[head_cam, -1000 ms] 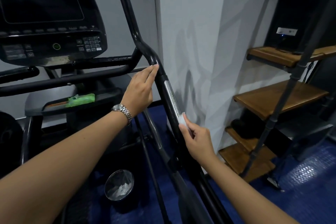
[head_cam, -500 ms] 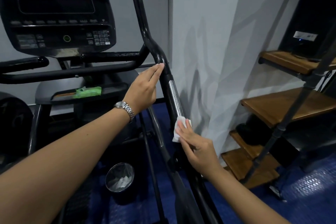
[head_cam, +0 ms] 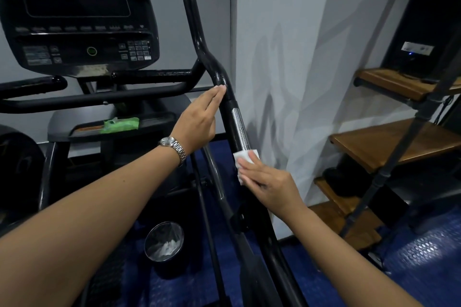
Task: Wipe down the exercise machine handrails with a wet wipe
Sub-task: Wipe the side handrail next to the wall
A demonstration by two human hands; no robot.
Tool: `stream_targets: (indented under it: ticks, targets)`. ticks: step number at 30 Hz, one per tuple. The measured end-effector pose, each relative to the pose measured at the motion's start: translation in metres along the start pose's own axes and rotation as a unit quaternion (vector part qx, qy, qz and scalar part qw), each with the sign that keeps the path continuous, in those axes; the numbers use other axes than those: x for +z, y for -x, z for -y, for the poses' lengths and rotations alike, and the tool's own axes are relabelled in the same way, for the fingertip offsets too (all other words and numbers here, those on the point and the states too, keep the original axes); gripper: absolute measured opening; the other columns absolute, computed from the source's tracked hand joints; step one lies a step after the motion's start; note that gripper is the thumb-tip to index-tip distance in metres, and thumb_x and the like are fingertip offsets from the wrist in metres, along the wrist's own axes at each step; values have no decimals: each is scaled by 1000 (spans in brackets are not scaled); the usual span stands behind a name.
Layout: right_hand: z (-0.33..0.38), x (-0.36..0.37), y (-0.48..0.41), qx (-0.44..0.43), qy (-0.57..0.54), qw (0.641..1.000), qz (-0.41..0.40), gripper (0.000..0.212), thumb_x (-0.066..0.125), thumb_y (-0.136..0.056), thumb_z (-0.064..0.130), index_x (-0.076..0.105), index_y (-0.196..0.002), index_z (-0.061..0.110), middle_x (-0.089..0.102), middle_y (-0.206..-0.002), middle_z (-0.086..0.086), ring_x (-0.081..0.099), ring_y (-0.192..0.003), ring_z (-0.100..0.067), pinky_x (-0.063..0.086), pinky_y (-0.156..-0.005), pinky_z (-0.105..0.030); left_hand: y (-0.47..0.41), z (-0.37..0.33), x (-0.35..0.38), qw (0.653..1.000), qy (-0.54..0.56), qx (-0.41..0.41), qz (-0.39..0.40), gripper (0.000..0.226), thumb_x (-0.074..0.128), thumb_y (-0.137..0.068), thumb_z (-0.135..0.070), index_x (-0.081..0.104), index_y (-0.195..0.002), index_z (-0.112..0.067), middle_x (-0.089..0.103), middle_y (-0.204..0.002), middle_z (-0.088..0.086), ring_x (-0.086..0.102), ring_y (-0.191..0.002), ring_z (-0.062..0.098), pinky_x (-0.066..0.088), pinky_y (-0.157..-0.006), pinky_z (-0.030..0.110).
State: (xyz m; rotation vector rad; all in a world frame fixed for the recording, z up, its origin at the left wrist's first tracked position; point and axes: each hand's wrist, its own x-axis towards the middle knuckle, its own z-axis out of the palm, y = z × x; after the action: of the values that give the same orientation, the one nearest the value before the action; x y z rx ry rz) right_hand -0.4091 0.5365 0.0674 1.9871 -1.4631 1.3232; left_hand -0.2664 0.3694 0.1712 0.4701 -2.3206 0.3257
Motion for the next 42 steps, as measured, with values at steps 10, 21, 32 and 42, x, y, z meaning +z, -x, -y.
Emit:
stream_targets:
  ticks: [10,21,32,42]
  targets:
    - [1,-8,-29,-145,75,979,118,20,57,-87,13,74,-78,6,73,-94,1,55,-119,-21,39,-103,-36,0,0,-6,1000,-11,4,13,58,31,-81,1,37,-138,8,48,-134,23,49,-121,31,38,-107,32]
    - [-3,-7,-42,-107,82,982,135,26,52,-92,21,75,-88,9,72,-106,3,52,-126,-16,40,-107,-35,0,-2,-11,999,-17,14,33,61,31,-77,3,36,-137,11,46,-134,25,48,-123,33,34,-109,31]
    - [-5,-6,-53,-128,100,980,117,25,53,-92,20,75,-85,11,73,-102,3,54,-124,-16,44,-102,-31,-2,-2,-13,999,-18,10,35,62,37,-75,7,37,-137,10,48,-132,25,50,-121,32,38,-107,32]
    - [-11,-14,-58,-76,55,989,111,25,52,-91,25,74,-102,18,67,-119,8,53,-123,-10,59,-66,-35,-2,-1,-10,999,-18,6,33,64,42,-73,13,37,-137,10,47,-133,25,49,-123,33,36,-107,31]
